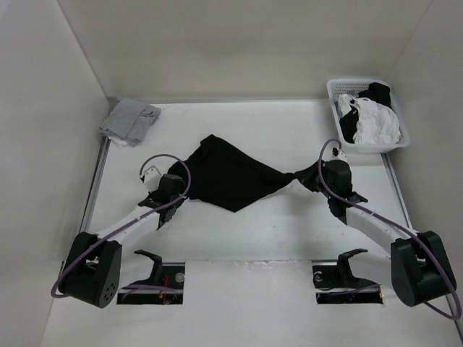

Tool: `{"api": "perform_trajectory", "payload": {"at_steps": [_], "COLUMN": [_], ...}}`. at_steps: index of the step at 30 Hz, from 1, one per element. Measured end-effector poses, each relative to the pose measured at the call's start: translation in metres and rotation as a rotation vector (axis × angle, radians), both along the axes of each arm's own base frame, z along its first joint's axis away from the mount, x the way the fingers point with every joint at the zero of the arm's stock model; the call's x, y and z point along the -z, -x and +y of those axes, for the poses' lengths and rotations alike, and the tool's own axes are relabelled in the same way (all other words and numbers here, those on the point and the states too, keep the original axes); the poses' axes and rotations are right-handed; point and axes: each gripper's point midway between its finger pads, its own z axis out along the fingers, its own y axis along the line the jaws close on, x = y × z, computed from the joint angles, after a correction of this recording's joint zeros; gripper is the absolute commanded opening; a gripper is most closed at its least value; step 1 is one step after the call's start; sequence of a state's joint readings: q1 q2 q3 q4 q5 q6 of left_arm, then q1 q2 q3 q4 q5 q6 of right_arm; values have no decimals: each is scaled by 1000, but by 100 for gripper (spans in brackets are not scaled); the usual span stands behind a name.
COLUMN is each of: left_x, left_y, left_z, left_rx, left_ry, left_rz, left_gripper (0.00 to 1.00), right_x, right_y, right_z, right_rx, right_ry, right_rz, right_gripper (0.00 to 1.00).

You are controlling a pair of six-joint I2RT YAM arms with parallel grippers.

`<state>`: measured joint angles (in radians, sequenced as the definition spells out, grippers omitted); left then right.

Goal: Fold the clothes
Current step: Flatten the tank top out

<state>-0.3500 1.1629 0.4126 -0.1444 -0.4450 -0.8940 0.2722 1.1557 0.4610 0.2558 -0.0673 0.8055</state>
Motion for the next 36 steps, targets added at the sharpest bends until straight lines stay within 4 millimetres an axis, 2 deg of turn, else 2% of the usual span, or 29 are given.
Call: {"api": "perform_trajectory", "payload": {"at_steps": [3,6,10,13,16,18,20,25,29,33,36], "left_x": [-2,-3,-13,-29,-43,-47,-46,-33,-27,-33,-43], "left_y": [-8,-19,-23,-13,2,11,16,25,29,29,29], "left_z": [15,20,-3,-18,-26,-30,-35,-49,-43,-31,-43], "left_rx": [-61,-87,-4,66,105,119,134,166,129,73,111], "left_ry": [7,37,100,151,188,207,223,260,262,261,281], "left_rz": [-23,-48,-88,-136,-171,-175,-161,-92,-65,-110,-149], "left_gripper": [26,24,14,9,9,12,21,35,42,30,28], "right_x": [2,1,1,1,2,4,5,4,4,4,4], "right_y": [0,-1,-1,-1,-1,-1,-2,-2,-2,-2,-2], "right_z": [-3,-3,-3,-2,-2,-2,-2,-2,-2,-2,-2], "right_rx": [12,12,12,11,11,11,10,10,10,10,9], "right_ry": [-4,-7,-11,-11,-10,-9,-9,-9,-9,-9,-9], "right_rz": [7,2,3,3,6,10,12,11,11,10,10], "right_gripper": [4,5,5,6,6,6,6,6,6,6,6]}}
